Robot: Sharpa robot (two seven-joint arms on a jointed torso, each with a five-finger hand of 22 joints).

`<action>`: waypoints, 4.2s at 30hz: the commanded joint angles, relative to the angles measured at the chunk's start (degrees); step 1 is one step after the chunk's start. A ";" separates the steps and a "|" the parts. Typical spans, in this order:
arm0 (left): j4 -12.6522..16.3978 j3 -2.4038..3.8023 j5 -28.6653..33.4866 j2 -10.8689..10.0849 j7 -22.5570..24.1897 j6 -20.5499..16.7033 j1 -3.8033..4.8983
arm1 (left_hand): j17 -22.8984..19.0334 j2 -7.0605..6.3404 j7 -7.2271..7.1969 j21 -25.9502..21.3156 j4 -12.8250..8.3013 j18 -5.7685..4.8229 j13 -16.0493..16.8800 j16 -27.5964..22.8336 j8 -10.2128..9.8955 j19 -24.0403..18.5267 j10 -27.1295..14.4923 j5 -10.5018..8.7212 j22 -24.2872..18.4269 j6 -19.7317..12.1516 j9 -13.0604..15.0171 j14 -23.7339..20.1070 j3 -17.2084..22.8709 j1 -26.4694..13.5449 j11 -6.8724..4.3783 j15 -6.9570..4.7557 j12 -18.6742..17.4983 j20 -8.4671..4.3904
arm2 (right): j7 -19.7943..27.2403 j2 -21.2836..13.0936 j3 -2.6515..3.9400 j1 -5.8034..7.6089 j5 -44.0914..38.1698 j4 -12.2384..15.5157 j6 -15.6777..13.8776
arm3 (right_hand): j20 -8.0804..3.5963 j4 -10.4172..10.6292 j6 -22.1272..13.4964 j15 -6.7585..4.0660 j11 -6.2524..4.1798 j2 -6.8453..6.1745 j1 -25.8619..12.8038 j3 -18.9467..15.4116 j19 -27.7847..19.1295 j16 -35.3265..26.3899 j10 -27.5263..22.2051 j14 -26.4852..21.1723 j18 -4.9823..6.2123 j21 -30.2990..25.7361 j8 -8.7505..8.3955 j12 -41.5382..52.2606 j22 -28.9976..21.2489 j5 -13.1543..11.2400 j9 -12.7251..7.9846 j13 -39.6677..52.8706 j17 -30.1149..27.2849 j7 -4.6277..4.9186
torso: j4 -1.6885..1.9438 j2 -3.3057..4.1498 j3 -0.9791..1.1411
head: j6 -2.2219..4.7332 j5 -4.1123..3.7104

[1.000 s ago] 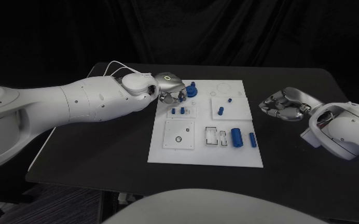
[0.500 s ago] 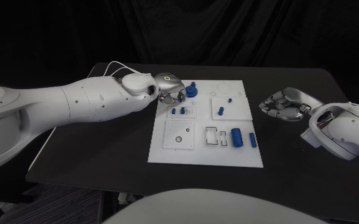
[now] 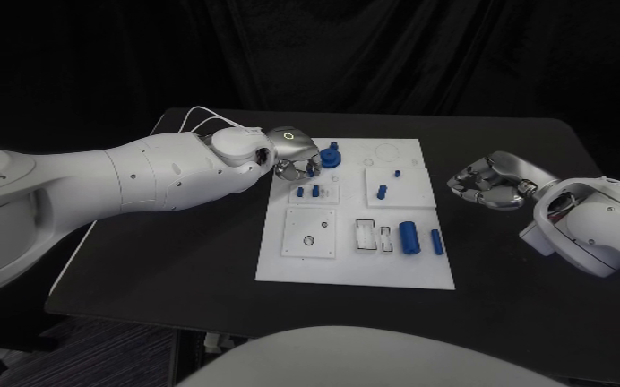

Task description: Assemble the parts on the task board

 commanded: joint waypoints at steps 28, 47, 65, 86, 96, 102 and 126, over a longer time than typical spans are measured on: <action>-0.96 0.00 -0.12 1.16 0.34 2.39 -0.78 | -2.72 -3.06 -2.63 -3.71 1.53 0.28 -0.80 -1.73 -0.96 -2.55 -3.73 -6.75 8.14 -5.87 -1.67 -2.48 -1.95 -3.55 1.72 1.09 -3.17 0.39 | -1.21 -0.33 0.04 -0.18 -0.05 0.27 0.83 | 0.04 -0.06 0.56 0.09 -0.22 -0.05 -0.38 0.52 0.69 -0.41 -0.40 3.23 0.89 -0.28 0.45 -0.28 9.45 0.32 0.06 2.22 2.43 -0.21 | 0.00 0.06 0.02 | 0.01 0.06; -1.13 0.00 -0.12 0.63 -0.42 1.03 -0.85 | -4.39 -2.63 -3.28 -5.89 2.34 0.67 -0.22 -2.50 -0.88 -3.52 -6.03 -6.47 7.64 -8.85 -2.53 -3.62 -2.86 -4.15 2.25 1.49 -3.59 0.61 | -1.24 -0.25 0.04 -0.24 -0.05 0.14 0.99 | 0.04 -0.11 0.62 0.09 -0.23 -0.06 -0.37 0.55 0.69 -0.39 -0.38 3.24 0.89 -0.29 0.49 -0.27 9.45 0.31 0.07 2.24 2.46 -0.22 | 0.04 -0.01 -0.02 | 0.01 0.27; 3.32 0.00 4.03 -8.06 -0.79 -21.44 -0.84 | -11.38 -3.98 -1.56 -14.86 5.56 2.00 2.71 -6.14 -0.55 -7.19 -16.45 -5.93 5.51 -16.60 -4.33 -8.40 -8.00 -8.09 5.67 4.18 -1.61 1.60 | -3.04 -2.06 0.06 2.11 -1.07 1.62 -0.82 | 0.04 -0.62 0.75 0.13 -0.16 -0.88 -0.63 0.85 0.11 -1.17 -3.61 2.85 1.19 -1.60 0.59 -3.20 8.91 0.22 0.10 -1.48 1.33 -0.18 | -0.04 -0.01 -0.08 | 0.01 0.52; 18.65 -0.02 77.82 -19.51 34.39 -2.90 -0.83 | -52.30 6.96 4.66 -66.58 15.08 1.90 -3.21 -59.57 0.30 -55.37 -36.70 14.64 -24.24 -16.37 -8.42 -57.26 -13.92 -0.13 9.12 11.54 17.43 6.24 | -7.97 2.31 0.06 8.41 -15.26 -0.14 3.16 | 0.44 -4.01 1.35 0.73 0.40 -3.21 1.30 1.76 -4.95 -6.48 -34.52 -1.19 3.25 -12.33 8.78 -32.04 4.72 -1.42 8.99 -31.26 -5.92 -0.48 | 1.15 0.07 -0.89 | 0.01 -0.76; 20.47 -0.02 101.68 -19.72 40.32 11.07 -0.92 | -61.29 9.00 6.94 -66.50 15.22 2.68 -15.17 -69.46 1.62 -57.25 -31.77 18.22 -36.04 -17.07 -13.65 -63.09 -20.73 -2.51 8.60 11.39 11.06 6.79 | -6.61 3.17 0.06 5.08 -26.82 -0.82 0.81 | 2.40 -5.49 -4.86 2.84 2.77 -4.89 1.68 5.80 -9.57 -10.28 -41.23 -5.72 4.63 -20.01 7.43 -36.90 2.12 -6.82 9.37 -35.65 -11.15 1.33 | 3.33 0.42 -2.62 | 0.01 -4.38; 21.21 -0.02 105.96 -20.07 39.59 16.20 -1.02 | -64.85 11.99 -3.46 -68.43 15.19 2.44 -17.82 -79.56 -2.54 -74.71 -48.36 14.95 -61.64 -40.16 -23.69 -78.26 -28.06 -5.75 5.43 11.02 -6.80 6.28 | -5.45 3.66 0.05 3.14 -29.08 -1.54 -0.28 | 4.53 -5.63 -11.29 5.43 6.03 -6.75 0.59 8.68 -10.74 -10.74 -50.46 -7.31 4.85 -22.10 3.72 -45.68 1.83 -9.63 6.49 -42.73 -12.66 1.33 | 5.13 0.93 -3.96 | 0.01 -6.56; 22.16 -0.03 104.22 -20.30 38.89 18.40 -1.61 | -64.88 13.48 -4.89 -68.52 11.02 5.33 -18.02 -79.82 -2.71 -76.07 -50.02 20.51 -66.32 -42.52 -26.05 -78.36 -31.02 -0.04 5.92 13.27 -9.08 11.31 | 0.75 9.30 0.06 -1.42 -26.36 -9.72 -3.14 | 5.68 -7.24 -9.18 6.23 6.91 -5.84 1.15 8.84 -9.99 -8.95 -47.98 -7.22 4.78 -21.07 3.08 -47.78 3.13 -5.81 3.50 -51.47 -12.43 2.18 | 5.59 1.76 -5.71 | 0.01 -7.67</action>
